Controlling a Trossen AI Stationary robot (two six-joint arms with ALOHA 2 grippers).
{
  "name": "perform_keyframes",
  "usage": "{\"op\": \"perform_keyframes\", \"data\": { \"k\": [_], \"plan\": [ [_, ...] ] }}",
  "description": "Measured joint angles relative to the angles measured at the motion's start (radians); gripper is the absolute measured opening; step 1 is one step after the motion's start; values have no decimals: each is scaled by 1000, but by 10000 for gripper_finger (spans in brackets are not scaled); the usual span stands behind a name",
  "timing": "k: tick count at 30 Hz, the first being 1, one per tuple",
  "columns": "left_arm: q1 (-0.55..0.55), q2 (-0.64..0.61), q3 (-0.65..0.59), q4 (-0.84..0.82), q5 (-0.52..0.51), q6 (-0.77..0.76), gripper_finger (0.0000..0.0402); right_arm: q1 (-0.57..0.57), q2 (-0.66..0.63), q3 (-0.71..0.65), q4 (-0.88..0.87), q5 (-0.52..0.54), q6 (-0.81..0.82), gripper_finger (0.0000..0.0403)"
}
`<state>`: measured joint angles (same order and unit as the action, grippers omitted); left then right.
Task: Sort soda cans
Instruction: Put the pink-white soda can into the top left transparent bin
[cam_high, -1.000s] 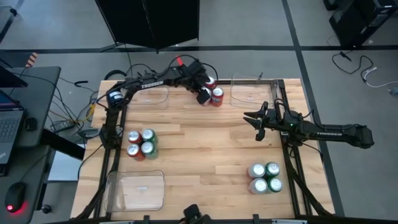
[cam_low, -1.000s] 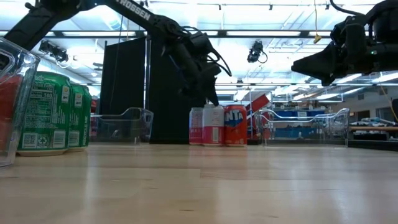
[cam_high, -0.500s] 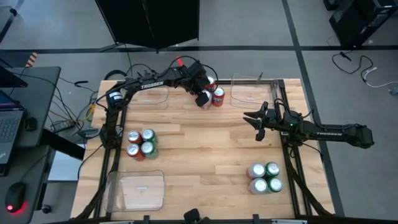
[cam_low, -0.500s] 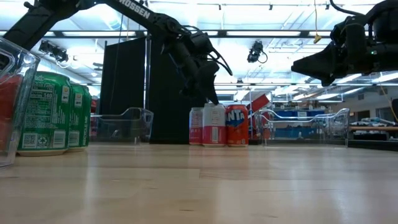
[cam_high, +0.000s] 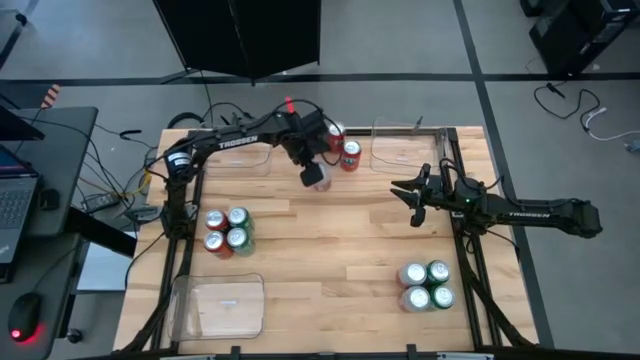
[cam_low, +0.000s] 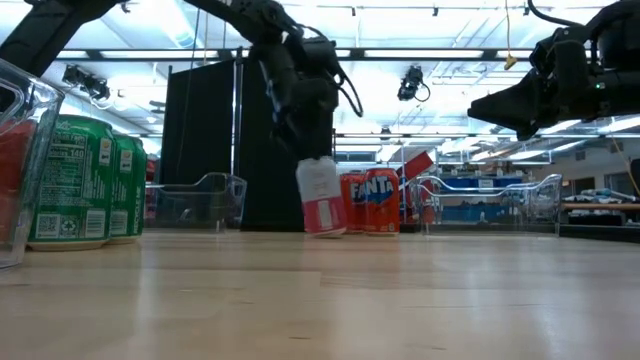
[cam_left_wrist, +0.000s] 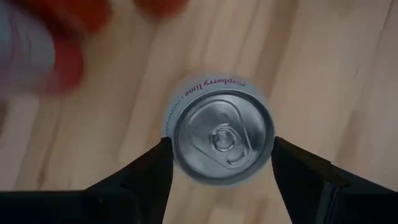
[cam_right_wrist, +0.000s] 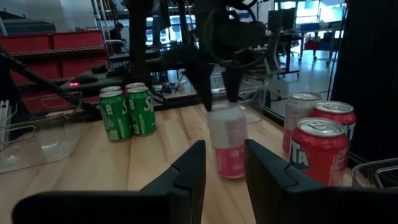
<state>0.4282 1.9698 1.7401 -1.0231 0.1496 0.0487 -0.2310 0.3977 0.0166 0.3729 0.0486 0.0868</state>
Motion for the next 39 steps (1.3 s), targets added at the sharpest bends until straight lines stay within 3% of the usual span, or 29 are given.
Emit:
{"op": "perform_keyframes", "data": {
  "k": [5, 15, 23, 31, 34, 39],
  "plan": [
    [-27, 0, 14, -78, -28, -5, 247, 0, 0, 0, 0, 0, 0, 96],
    [-43, 2, 15, 35, -83, 20, 227, 1, 0, 0, 3, 0, 0, 96],
    [-54, 0, 16, -6, -88, 50, 155, 1, 4, 0, 8, -26, -2, 96],
    [-83, -3, -134, 124, -99, 97, 14, 53, 58, 0, 51, -68, -19, 77],
    [-89, -3, -213, 233, -89, 102, 8, 93, 109, 22, 76, -68, -31, 56],
    [-106, -3, -306, 429, 42, 109, 3, 159, 246, 132, 10, -8, -62, 20]
  ]
}}
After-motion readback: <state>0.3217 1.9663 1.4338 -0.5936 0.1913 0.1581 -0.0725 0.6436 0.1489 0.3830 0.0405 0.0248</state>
